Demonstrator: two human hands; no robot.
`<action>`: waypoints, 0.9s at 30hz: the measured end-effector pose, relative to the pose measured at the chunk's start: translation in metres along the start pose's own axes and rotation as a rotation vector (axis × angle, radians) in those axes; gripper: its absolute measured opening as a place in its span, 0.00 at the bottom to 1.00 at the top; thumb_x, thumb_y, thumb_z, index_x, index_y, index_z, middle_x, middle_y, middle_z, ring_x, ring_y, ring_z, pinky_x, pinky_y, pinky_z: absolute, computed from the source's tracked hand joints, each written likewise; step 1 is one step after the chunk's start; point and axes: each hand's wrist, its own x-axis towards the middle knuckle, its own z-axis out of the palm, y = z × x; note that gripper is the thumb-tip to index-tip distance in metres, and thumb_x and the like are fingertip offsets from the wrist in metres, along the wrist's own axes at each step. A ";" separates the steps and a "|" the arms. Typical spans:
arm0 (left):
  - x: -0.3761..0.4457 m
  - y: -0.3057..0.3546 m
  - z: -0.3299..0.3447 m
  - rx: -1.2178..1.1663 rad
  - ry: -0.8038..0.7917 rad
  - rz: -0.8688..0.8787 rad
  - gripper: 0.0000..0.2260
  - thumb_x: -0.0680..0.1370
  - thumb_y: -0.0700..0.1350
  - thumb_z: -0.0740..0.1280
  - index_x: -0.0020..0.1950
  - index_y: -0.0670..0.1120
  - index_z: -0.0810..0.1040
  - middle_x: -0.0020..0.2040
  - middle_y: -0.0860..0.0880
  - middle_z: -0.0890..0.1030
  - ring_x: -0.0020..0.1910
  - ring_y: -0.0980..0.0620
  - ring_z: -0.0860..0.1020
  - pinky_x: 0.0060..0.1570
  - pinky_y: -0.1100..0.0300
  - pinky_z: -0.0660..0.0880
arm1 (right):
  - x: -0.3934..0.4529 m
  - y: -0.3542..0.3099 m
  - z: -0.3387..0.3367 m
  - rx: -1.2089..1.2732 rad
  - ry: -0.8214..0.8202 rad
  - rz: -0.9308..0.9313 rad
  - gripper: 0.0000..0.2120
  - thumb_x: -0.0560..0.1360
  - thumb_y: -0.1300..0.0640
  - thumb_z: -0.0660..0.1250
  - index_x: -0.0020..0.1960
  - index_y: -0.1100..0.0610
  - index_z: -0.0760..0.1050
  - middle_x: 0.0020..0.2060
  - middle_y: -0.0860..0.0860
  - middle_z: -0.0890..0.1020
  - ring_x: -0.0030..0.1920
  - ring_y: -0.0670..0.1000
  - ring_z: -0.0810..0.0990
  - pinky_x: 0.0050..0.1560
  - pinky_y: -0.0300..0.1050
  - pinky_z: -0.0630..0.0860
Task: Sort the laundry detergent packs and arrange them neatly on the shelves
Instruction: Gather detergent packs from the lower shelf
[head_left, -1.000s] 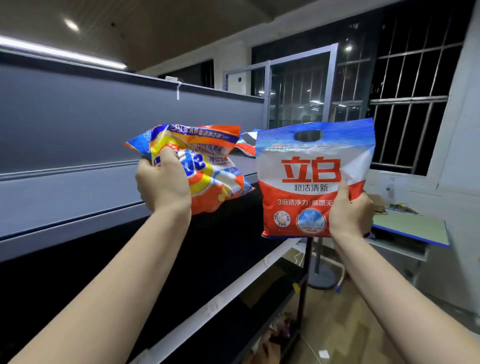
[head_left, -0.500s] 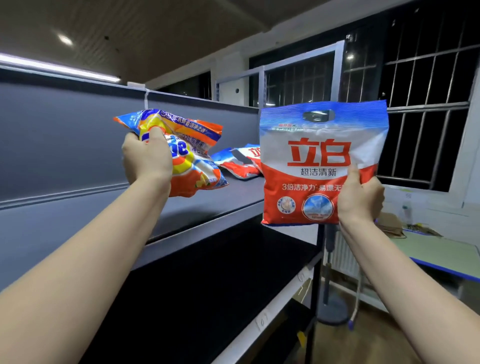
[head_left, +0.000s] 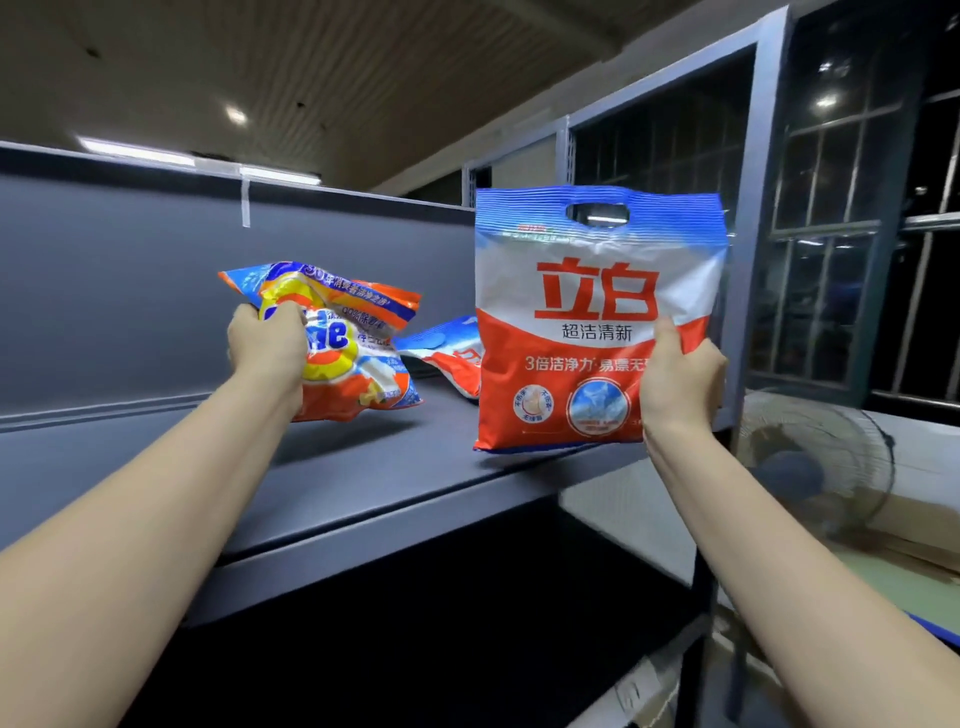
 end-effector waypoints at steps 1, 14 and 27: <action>0.004 -0.004 0.010 0.004 0.028 -0.004 0.06 0.72 0.43 0.63 0.48 0.48 0.71 0.54 0.43 0.80 0.48 0.45 0.80 0.49 0.53 0.78 | 0.014 0.005 0.006 -0.002 -0.019 0.000 0.18 0.76 0.39 0.59 0.46 0.52 0.77 0.44 0.50 0.83 0.44 0.55 0.82 0.53 0.57 0.78; 0.050 -0.066 0.034 0.671 0.058 -0.295 0.17 0.77 0.45 0.62 0.63 0.37 0.74 0.61 0.38 0.77 0.59 0.38 0.75 0.62 0.49 0.71 | 0.110 0.033 0.108 0.029 -0.187 0.074 0.16 0.79 0.43 0.57 0.43 0.53 0.73 0.45 0.52 0.82 0.42 0.54 0.78 0.46 0.47 0.72; 0.033 -0.062 0.059 1.383 -0.258 -0.057 0.23 0.75 0.59 0.63 0.67 0.50 0.70 0.69 0.44 0.69 0.72 0.40 0.58 0.67 0.48 0.58 | 0.095 0.042 0.170 -0.613 -0.559 -0.495 0.33 0.71 0.55 0.69 0.73 0.56 0.60 0.74 0.54 0.59 0.73 0.58 0.56 0.69 0.54 0.59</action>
